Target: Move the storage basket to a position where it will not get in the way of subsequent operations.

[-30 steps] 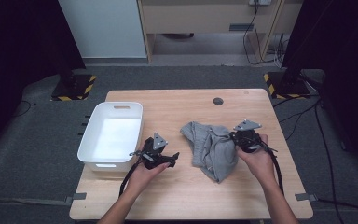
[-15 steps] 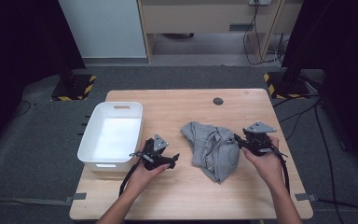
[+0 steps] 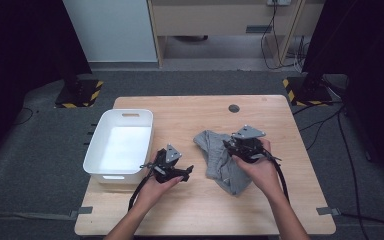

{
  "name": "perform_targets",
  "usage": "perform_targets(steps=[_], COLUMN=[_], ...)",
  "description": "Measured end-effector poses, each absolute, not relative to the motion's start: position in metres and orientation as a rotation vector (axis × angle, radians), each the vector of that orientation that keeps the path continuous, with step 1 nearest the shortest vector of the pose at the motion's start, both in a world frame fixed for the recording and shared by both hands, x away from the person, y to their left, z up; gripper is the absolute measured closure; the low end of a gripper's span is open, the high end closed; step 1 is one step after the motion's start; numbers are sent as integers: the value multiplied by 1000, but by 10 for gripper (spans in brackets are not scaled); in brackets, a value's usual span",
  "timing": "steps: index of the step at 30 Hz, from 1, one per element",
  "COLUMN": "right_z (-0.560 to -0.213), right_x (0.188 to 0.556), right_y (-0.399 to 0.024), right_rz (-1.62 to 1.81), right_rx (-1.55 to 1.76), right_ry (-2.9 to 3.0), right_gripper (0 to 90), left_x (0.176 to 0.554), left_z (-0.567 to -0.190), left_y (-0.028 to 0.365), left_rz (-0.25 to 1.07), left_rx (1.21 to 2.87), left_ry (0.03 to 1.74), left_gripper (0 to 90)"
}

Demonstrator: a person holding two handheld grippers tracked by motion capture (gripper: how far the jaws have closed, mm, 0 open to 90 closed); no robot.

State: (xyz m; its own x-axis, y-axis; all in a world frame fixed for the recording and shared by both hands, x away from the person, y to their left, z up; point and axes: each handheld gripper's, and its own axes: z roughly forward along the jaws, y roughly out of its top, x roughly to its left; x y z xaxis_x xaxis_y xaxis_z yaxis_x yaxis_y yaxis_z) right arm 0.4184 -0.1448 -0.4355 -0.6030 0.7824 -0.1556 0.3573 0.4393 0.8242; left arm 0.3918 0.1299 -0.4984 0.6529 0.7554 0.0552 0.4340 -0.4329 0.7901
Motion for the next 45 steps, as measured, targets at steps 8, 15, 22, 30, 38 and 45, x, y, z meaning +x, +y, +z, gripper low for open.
perform_targets(steps=[8,15,22,30,38,45], right_z=[-450,-472,-496,-503,-501,-490], right_x=[425,442,452,454,456,458], right_y=[-111,-87,-77,-77,-89,-117], right_rz=[1039,956,844,791,817,1010], right_rx=[896,916,923,948,967,1099], right_ry=[2239,2269,2293,2297,2311,2277], right_gripper=[622,548,452,400,708,742], left_x=[394,395,395,396,399,401], left_z=[-500,-503,-503,-500,-499,-495], left_y=[131,128,125,127,130,128], left_rz=[520,530,539,546,544,539], left_rx=[2085,2098,2079,2062,2044,2023], left_ry=[928,923,938,938,949,937], left_gripper=[116,117,124,173,183,190])
